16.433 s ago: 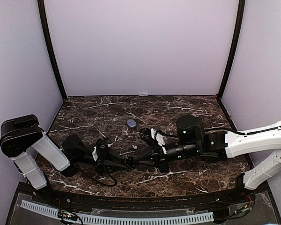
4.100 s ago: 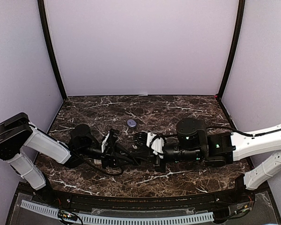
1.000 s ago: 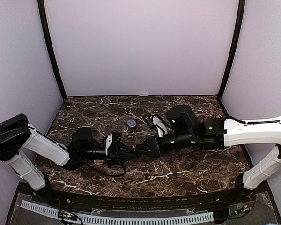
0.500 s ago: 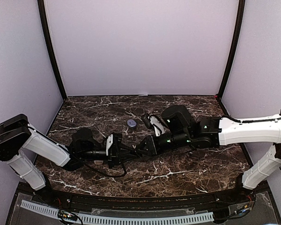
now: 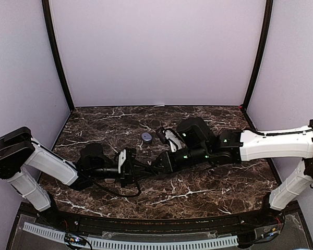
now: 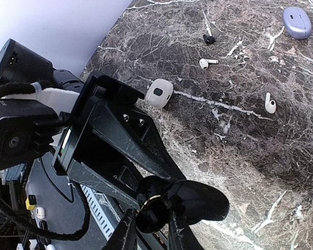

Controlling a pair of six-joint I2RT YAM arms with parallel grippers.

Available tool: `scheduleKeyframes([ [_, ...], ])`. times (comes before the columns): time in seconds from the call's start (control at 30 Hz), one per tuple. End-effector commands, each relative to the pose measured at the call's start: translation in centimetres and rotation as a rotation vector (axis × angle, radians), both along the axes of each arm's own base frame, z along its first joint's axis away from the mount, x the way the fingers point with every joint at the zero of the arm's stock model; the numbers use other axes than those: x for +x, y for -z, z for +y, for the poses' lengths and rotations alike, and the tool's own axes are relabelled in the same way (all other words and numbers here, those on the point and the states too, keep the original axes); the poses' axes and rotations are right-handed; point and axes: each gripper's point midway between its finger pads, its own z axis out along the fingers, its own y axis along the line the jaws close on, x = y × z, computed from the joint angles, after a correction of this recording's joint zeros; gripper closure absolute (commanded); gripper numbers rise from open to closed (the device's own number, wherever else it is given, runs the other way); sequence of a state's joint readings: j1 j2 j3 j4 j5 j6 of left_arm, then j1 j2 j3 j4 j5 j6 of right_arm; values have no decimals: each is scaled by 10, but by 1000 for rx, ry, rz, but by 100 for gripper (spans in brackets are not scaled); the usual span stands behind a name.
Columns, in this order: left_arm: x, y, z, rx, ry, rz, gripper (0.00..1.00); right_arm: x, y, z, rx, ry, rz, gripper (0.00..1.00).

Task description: Insert the wireless bluetooth earbuds into the charging case

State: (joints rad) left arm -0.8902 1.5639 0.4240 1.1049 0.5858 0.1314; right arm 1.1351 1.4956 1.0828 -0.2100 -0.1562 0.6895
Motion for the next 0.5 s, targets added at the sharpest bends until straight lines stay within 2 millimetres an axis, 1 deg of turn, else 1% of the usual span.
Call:
scheduleKeyframes([
  [0.0, -5, -11, 0, -34, 16, -27, 100, 8, -8, 2, 6, 10, -28, 80],
  [0.3, -13, -16, -1, -66, 64, 3, 100, 2, -1, 0, -19, -50, -53, 83],
  [0.47, -20, -18, -2, -77, 106, 26, 100, -2, -6, 1, -3, -95, -84, 83],
])
